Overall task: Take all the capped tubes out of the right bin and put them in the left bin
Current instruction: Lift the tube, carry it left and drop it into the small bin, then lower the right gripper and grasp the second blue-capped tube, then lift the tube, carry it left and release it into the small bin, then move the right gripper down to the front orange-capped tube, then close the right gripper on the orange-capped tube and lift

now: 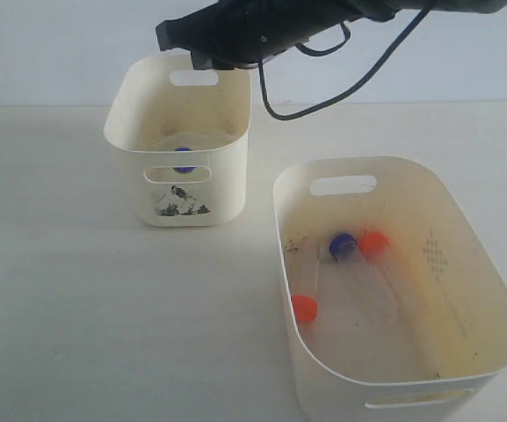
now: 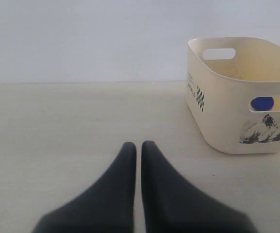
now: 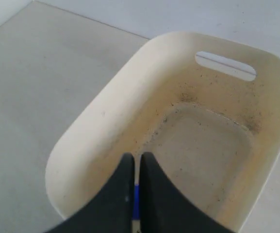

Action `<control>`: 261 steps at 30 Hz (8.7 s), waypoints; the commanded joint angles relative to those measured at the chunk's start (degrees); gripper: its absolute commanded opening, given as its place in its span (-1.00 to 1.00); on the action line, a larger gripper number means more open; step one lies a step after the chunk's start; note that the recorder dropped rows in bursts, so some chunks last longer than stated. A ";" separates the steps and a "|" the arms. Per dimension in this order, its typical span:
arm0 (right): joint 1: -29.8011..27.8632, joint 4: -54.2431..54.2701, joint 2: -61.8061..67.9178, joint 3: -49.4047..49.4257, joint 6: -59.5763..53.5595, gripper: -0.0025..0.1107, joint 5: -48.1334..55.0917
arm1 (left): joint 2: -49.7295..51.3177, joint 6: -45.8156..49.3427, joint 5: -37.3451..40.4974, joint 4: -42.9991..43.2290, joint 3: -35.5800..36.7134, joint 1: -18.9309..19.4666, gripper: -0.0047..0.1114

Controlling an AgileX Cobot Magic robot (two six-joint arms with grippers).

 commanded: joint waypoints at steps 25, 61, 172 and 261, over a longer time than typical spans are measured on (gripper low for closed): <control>-0.04 -35.52 -19.53 11.51 27.96 -0.96 40.56 | -0.19 -0.48 -0.08 0.11 -0.16 0.06 -0.84; -0.04 -33.57 -12.46 39.06 32.32 -0.73 5.46 | -0.19 -0.48 -0.08 0.11 -0.16 0.06 -0.84; -1.73 -40.59 -36.46 37.17 40.16 -0.96 18.49 | -0.19 -0.48 -0.08 0.11 -0.16 0.06 -0.84; -8.39 -0.51 -11.57 40.36 9.88 0.74 14.64 | -0.19 -0.48 -0.08 0.11 -0.16 0.06 -0.84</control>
